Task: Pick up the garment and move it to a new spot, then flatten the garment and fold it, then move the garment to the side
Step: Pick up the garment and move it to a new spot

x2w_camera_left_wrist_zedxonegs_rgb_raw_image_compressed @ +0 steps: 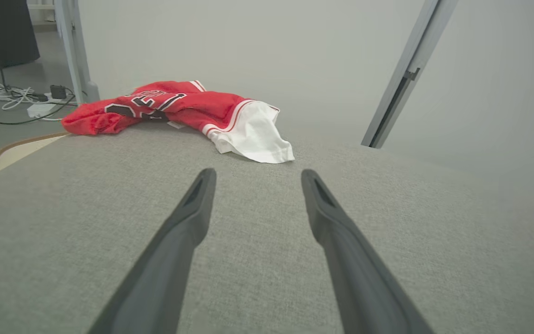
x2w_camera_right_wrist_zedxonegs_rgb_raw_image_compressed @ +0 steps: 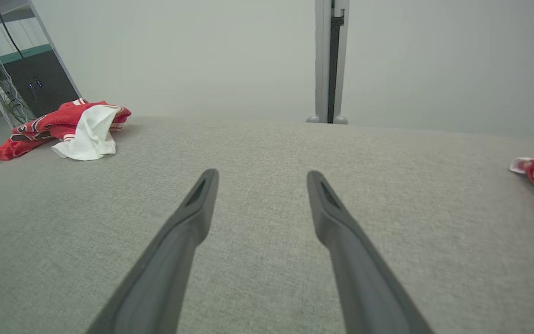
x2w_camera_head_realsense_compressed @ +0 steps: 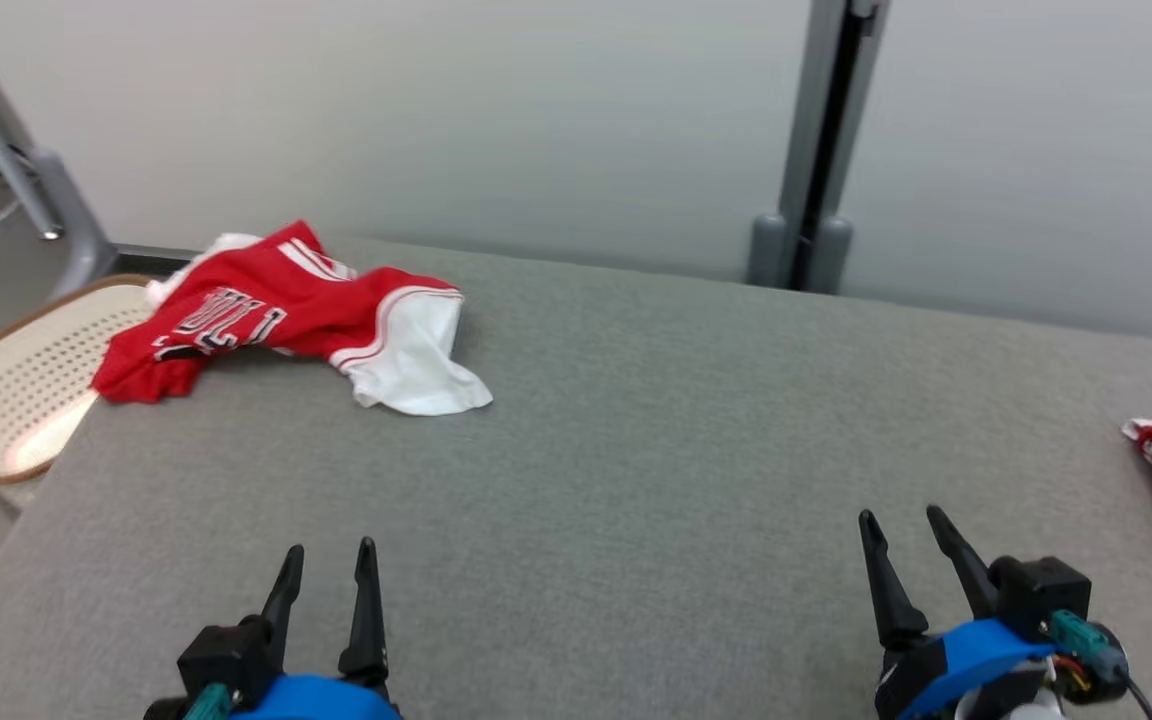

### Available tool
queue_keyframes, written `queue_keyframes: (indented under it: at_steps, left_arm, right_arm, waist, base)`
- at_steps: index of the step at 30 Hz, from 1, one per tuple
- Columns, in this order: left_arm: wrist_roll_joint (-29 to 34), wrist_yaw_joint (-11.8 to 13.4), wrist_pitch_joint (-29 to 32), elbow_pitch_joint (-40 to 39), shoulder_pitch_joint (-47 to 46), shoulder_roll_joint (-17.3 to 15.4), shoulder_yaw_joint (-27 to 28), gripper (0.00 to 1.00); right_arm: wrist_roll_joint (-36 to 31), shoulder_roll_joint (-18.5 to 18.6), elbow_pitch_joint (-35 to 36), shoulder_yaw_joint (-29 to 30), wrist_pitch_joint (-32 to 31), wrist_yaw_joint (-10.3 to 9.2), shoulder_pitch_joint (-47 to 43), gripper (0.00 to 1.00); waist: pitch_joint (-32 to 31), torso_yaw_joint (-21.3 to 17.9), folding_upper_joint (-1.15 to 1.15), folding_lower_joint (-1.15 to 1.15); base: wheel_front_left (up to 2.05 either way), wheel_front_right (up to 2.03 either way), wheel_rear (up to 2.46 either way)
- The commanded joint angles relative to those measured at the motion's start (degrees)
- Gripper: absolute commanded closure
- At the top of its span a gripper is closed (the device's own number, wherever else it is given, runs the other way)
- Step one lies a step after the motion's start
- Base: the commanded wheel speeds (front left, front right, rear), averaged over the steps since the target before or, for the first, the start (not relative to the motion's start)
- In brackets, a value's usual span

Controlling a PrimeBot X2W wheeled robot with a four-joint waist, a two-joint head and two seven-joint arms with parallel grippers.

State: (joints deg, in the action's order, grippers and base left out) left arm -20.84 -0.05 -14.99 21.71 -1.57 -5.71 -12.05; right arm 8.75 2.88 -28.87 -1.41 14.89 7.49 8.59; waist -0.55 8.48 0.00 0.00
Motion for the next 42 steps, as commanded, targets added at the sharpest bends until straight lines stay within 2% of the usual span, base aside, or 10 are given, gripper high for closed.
queue_keyframes:
  at_steps: [1,6,10,16,24,28,32,39,42]
  left_arm:
    - [0.1,0.0,-0.3,-0.2,-0.1,-0.6,0.1,0.00]
    - [-0.2,0.4,-0.3,-0.7,0.7,-1.2,0.5,0.00]
    - [-0.5,0.6,-0.2,-1.3,1.2,-1.4,0.7,0.00]
    - [-0.8,0.9,-0.3,-1.6,1.5,-1.2,0.7,0.00]
    - [-1.5,0.8,-0.3,-2.4,-0.1,-0.9,1.4,0.00]
    - [-0.9,0.9,-0.2,-4.1,-4.7,-3.7,3.2,0.00]
    - [-0.4,0.9,1.5,-7.4,-14.1,-8.4,5.8,0.00]
    - [0.4,-1.0,10.4,-8.6,-34.9,-16.1,7.5,0.00]
    - [-0.5,-2.0,13.8,-6.5,-40.0,-16.4,6.7,0.00]
  right_arm:
    - [0.4,0.0,0.1,-0.3,0.2,0.01,-0.9,0.00]
    - [1.5,0.0,-0.4,-1.8,0.2,0.01,-0.9,0.00]
    - [2.2,0.0,-0.8,-3.2,0.2,0.01,-0.3,0.00]
    - [1.5,0.1,-0.9,-3.7,0.3,0.01,0.6,0.00]
    - [0.4,0.0,2.4,-4.3,0.3,0.01,2.1,0.00]
    - [-1.0,0.1,4.1,-3.6,0.1,0.01,3.2,0.00]
    - [-3.8,0.1,6.6,-2.0,-0.9,0.01,5.7,0.00]
    - [-7.0,0.1,12.0,-1.1,-3.5,0.01,10.3,0.00]
    - [-7.6,0.1,13.0,-1.1,-4.2,0.01,11.2,0.00]
  waist:
    - [1.5,3.5,0.00,0.00]
    - [1.6,9.1,0.00,0.00]
    - [1.7,11.5,0.00,0.00]
    - [2.3,12.2,0.00,0.00]
    - [5.4,10.9,0.00,0.00]
    - [8.6,9.9,0.00,0.00]
    - [12.6,8.6,0.00,0.00]
    - [20.0,4.1,0.00,0.00]
    - [21.9,2.3,0.00,0.00]
  base:
    - [0.00,0.00,0.00]
    - [0.00,0.00,0.00]
    - [0.00,0.00,0.00]
    - [0.00,0.00,0.00]
    - [0.00,0.00,0.00]
    - [0.00,0.00,0.00]
    - [0.00,0.00,0.00]
    - [0.00,0.00,0.00]
    - [0.00,0.00,0.00]
